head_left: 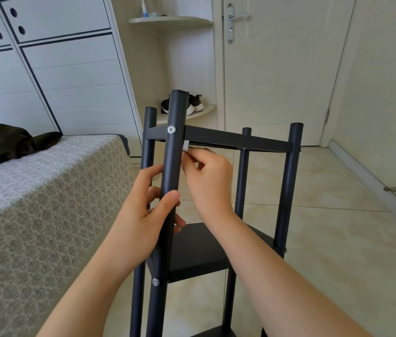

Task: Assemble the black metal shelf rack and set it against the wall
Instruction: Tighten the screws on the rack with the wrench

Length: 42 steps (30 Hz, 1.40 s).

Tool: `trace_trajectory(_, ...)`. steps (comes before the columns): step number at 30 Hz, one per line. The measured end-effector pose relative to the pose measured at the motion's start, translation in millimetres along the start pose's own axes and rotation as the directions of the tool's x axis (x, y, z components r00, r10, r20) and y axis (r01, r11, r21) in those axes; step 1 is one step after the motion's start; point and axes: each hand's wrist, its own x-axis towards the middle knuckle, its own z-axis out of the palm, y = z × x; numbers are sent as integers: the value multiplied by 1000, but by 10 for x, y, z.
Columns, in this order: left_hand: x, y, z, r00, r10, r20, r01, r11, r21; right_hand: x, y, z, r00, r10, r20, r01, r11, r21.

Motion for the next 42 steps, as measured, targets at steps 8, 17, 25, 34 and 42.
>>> trace_trajectory(8, -15, 7, 9, 1000, -4, -16, 4, 999, 35, 40, 195, -366, 951, 212, 225, -174, 969, -178)
trace_trajectory(17, -31, 84, 60, 1000, -21, -10, 22, 995, 95, -1, 359, -1012, 880, 352, 318, -217, 895, -389)
trace_trajectory(25, -82, 69, 71, 994, -25, 108, 18, 998, 68, -1, 687, -1525, 871, 483, 91, -381, 780, -497)
trace_trajectory(34, -98, 39, 116, 997, 60, 46, -66, 986, 153, 92, 792, -1691, 736, 676, -30, -641, 684, -348)
trace_trajectory(42, -21, -158, 51, 991, 45, -125, 8, 920, 393, 86, 754, -1686, 767, 641, 30, -610, 742, -277)
